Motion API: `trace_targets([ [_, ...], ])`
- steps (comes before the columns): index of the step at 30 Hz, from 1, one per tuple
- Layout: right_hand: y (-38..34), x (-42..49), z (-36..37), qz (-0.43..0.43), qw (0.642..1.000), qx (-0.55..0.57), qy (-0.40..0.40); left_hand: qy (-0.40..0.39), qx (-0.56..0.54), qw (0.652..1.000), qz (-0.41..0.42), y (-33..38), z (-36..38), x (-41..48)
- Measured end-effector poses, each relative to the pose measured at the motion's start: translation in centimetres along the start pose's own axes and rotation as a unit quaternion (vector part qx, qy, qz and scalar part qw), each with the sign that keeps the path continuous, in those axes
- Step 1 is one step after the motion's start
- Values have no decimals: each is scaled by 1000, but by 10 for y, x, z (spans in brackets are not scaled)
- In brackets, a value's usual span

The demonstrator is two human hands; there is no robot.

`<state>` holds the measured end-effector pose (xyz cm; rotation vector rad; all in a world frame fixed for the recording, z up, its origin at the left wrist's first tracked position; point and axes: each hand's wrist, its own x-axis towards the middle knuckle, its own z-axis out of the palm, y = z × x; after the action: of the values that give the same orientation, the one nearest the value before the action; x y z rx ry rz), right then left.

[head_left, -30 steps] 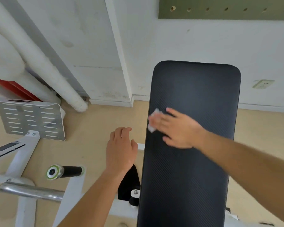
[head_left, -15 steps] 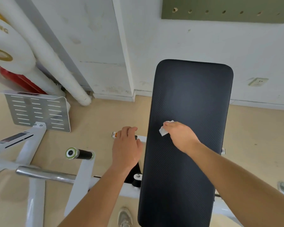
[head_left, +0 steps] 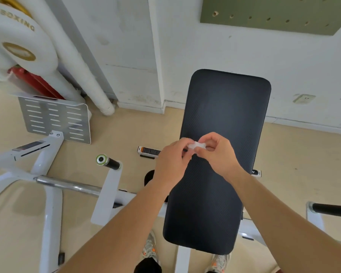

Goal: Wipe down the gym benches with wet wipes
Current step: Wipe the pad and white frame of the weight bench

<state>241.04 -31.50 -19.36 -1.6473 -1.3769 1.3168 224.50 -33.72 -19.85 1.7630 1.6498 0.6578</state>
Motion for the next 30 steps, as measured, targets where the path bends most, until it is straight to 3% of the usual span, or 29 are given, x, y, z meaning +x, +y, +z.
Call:
trace_targets([
  [3, -8, -23, -3, -57, 988, -138, -39, 7, -9, 999, -42, 11, -11, -17],
  [9, -25, -61, 2, -161, 931, -288, -156, -11, -77, 985, -156, 23, -35, -65],
  [15, -75, -86, 36, -190, 827, -455, -268, 6, -43, 946, -320, 6, -86, -153],
  [22, -143, -132, 172, -335, 712, -493, -372, 18, 19, 902, -430, -39, -157, -287],
  [30, -211, -223, 361, -450, 580, -506, -453, 125, 26, 825, -551, -99, -252, -439],
])
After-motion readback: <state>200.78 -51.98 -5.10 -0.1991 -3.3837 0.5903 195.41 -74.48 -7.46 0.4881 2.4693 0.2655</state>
